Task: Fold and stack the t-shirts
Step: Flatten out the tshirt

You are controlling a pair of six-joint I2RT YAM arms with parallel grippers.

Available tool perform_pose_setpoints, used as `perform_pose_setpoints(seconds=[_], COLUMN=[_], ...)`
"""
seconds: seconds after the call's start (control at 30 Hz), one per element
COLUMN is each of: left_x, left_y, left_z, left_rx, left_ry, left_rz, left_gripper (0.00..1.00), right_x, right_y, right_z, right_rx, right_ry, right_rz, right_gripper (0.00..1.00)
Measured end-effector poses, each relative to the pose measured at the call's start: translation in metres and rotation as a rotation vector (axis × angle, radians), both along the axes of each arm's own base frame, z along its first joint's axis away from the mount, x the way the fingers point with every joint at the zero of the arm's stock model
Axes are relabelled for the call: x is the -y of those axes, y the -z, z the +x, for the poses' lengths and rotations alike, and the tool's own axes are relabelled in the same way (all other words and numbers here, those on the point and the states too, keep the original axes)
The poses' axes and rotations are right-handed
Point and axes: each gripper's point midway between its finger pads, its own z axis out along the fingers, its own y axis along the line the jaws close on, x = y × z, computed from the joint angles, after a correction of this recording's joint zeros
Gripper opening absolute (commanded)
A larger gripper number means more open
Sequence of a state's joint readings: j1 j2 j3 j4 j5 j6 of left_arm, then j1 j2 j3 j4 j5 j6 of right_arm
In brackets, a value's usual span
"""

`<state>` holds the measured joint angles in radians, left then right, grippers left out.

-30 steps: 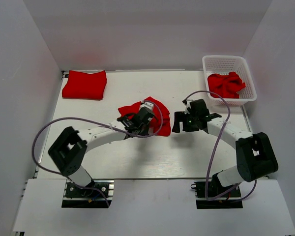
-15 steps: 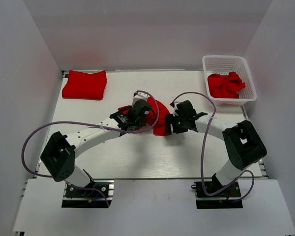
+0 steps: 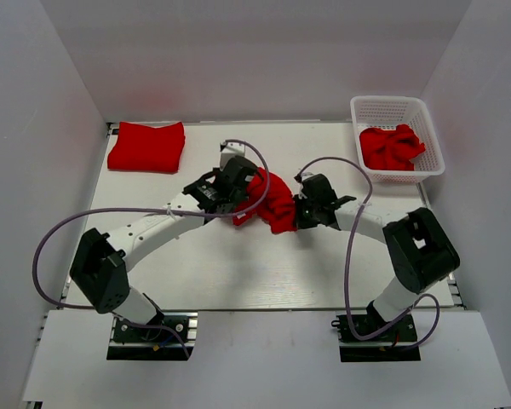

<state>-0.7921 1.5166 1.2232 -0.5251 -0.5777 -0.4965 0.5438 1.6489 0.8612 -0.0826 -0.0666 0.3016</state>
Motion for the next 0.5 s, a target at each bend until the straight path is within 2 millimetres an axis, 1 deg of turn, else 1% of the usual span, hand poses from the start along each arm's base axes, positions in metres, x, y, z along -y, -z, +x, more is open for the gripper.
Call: perform_pose_setpoints(seconds=[0.07,0.13,0.2,0.27,0.3,0.4,0.47,0.5], left_x=[-0.003,-0.004,-0.008,-0.015,-0.021,-0.031,-0.038,-0.041], left_y=[-0.021,-0.051,-0.082,-0.114,-0.134,-0.164,-0.185,-0.196], left_z=[0.013,0.03,0.043,0.054,0.06,0.067,0.07,0.071], left_rx=[0.044,0.107,0.176,0.244,0.29,0.362,0.406,0.428], left_ry=[-0.029,-0.057,-0.082,-0.112,-0.135,-0.159,-0.171,-0.178], left_rz=[-0.016,-0.036,-0.056,-0.066,-0.077,-0.079,-0.069,-0.065], left_gripper=[0.0,0.0,0.0,0.0,0.0,0.0,0.0,0.0], right_x=[0.009,0.02,0.026,0.034,0.039,0.055,0.07,0.076], right_y=[-0.012,-0.038,-0.077,-0.124,-0.153,-0.218,-0.256,-0.272], right_z=[0.009,0.022,0.043,0.065,0.076,0.093,0.1,0.101], right_rx=[0.06,0.142,0.255,0.381,0.448,0.595,0.681,0.716], right_ry=[0.032,0.078,0.124,0.183,0.218,0.293,0.343,0.365], right_rz=[-0.036,-0.066,-0.079,-0.089,-0.09,-0.089,-0.096,-0.1], right_gripper=[0.0,0.0,0.0,0.0,0.0,0.0,0.0,0.0])
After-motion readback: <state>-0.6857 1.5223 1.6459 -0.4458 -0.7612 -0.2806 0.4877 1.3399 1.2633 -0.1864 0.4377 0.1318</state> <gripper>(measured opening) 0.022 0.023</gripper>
